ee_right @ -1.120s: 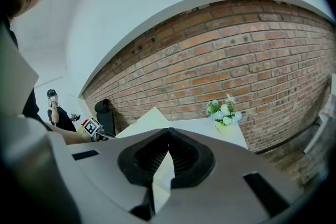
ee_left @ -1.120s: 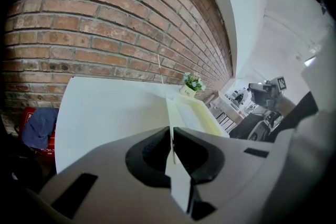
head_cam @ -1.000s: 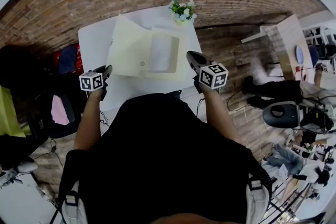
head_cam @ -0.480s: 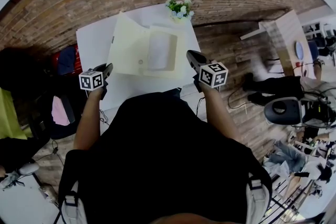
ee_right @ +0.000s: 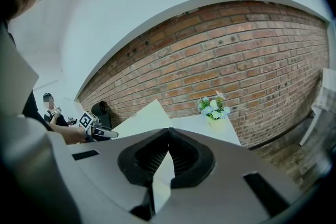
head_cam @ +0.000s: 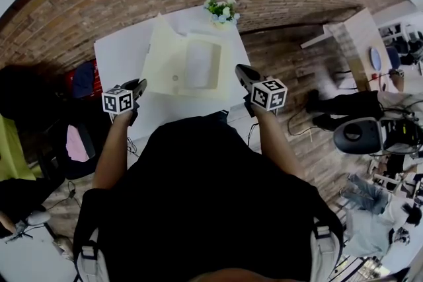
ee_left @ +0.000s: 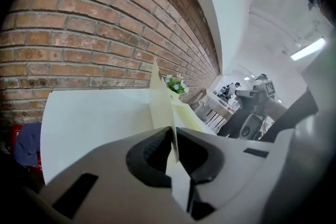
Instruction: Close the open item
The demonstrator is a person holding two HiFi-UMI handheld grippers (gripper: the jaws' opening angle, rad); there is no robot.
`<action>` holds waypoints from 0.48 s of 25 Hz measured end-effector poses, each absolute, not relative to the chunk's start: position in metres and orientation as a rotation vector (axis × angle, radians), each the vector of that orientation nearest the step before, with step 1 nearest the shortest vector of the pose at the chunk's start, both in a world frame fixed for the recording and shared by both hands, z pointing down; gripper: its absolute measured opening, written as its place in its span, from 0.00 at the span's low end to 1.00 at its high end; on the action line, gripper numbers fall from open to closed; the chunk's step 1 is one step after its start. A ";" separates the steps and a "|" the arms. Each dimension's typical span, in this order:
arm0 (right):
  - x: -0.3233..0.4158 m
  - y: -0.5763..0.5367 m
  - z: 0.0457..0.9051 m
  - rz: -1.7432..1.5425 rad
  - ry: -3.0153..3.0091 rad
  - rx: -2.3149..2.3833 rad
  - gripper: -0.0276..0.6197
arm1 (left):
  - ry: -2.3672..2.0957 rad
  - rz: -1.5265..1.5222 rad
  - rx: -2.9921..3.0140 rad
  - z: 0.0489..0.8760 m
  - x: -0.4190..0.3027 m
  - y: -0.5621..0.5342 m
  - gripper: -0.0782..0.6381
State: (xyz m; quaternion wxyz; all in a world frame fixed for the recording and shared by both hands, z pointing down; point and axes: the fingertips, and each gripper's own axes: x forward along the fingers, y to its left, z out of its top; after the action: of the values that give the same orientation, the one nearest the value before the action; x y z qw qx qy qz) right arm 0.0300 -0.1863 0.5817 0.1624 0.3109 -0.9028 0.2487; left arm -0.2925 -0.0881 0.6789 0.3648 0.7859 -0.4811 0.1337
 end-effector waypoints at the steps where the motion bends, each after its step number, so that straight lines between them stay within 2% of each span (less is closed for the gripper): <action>1: 0.031 -0.186 0.582 0.714 -2.576 0.889 0.07 | -1.232 0.348 2.028 0.678 -0.290 -0.089 0.14; 12: 0.047 -0.185 0.588 0.744 -2.562 0.916 0.07 | -1.201 0.424 2.090 0.668 -0.261 -0.098 0.14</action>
State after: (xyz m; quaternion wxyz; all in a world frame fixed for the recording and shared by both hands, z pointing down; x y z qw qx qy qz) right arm 0.0468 -0.1847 0.5884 0.1596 0.3205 -0.8967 0.2604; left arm -0.2614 -0.0982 0.6681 0.3402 0.8030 -0.4615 0.1630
